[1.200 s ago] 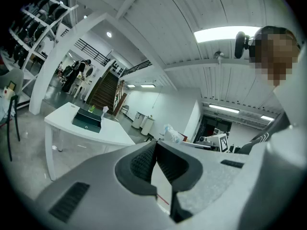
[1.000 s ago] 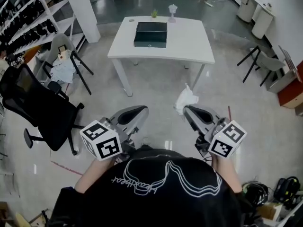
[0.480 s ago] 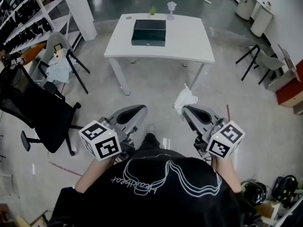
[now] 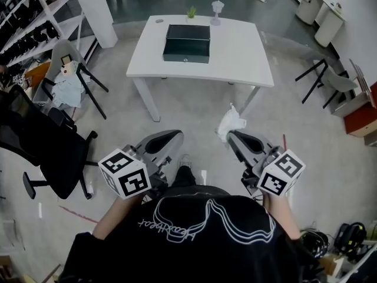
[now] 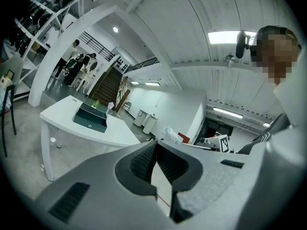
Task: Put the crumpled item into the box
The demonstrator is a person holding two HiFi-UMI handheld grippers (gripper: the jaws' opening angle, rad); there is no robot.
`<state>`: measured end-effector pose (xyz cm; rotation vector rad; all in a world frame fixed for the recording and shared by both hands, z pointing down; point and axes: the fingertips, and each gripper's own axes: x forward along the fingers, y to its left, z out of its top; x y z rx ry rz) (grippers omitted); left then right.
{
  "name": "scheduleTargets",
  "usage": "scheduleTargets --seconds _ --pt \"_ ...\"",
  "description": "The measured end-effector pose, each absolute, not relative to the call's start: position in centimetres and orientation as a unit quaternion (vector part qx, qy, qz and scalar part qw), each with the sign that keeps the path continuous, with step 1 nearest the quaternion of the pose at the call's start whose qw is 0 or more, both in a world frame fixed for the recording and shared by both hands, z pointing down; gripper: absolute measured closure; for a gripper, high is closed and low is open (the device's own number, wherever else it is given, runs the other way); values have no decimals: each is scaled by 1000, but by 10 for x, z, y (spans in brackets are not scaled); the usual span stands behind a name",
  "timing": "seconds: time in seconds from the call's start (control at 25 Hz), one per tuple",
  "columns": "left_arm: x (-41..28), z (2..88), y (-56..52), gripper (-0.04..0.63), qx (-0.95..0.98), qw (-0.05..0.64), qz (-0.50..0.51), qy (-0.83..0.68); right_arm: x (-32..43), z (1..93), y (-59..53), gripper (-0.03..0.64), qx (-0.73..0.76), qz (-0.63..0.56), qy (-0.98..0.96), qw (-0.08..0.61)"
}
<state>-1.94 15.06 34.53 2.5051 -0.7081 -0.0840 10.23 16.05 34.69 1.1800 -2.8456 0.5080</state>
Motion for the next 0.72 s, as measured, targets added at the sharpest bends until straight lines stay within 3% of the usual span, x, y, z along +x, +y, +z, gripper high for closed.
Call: scheduleTargets --seconds 0.72 --pt "-19 359 -67 591 922 307 -14 -237 97 368 -48 611 402 209 -891 42"
